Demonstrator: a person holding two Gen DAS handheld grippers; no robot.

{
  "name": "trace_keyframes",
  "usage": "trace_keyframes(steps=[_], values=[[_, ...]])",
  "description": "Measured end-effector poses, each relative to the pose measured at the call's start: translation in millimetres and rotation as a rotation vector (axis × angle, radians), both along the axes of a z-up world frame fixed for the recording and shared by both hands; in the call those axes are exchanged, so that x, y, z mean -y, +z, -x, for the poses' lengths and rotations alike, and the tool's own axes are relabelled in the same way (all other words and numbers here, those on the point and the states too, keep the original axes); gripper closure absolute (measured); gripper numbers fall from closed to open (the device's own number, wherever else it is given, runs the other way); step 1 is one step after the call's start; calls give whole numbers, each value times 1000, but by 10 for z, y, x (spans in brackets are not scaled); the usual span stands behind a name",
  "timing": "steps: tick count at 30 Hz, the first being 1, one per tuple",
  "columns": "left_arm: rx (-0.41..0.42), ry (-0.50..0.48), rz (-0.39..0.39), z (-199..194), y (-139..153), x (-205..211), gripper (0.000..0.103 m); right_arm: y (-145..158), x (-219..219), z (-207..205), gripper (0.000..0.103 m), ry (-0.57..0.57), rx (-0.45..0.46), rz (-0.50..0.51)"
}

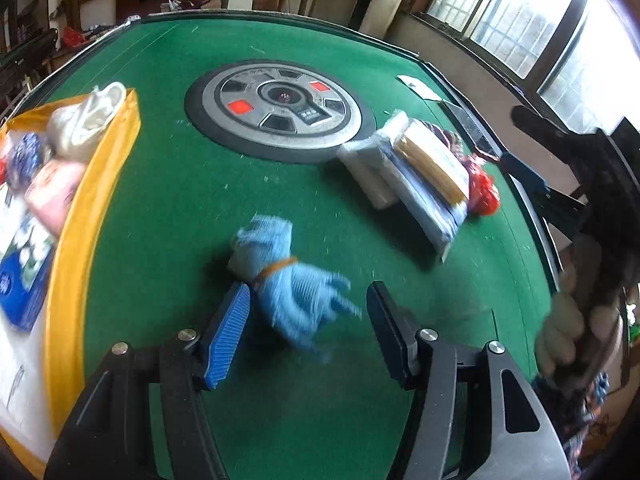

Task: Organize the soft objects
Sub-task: 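Grasp the banded light blue towel with the left tool while the right tool reaches the sponge pack, then place the banded towel in the box with the left tool while the right tool carries the sponge pack in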

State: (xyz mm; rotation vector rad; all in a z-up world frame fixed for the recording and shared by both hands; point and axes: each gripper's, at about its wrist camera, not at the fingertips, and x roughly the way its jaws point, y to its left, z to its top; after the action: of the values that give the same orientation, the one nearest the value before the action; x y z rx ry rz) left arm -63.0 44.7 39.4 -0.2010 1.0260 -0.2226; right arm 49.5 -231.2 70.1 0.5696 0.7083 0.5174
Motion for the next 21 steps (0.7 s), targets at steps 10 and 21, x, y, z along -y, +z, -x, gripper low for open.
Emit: trace_keyframes(steps=[10,21], values=[[32,33,-117,-354,-201,224,74,-232,118,-128,32,-24,-59,-78],[73,47,30,-170,41,-182,78,-349,37,-192,32,-18,-91,-7]])
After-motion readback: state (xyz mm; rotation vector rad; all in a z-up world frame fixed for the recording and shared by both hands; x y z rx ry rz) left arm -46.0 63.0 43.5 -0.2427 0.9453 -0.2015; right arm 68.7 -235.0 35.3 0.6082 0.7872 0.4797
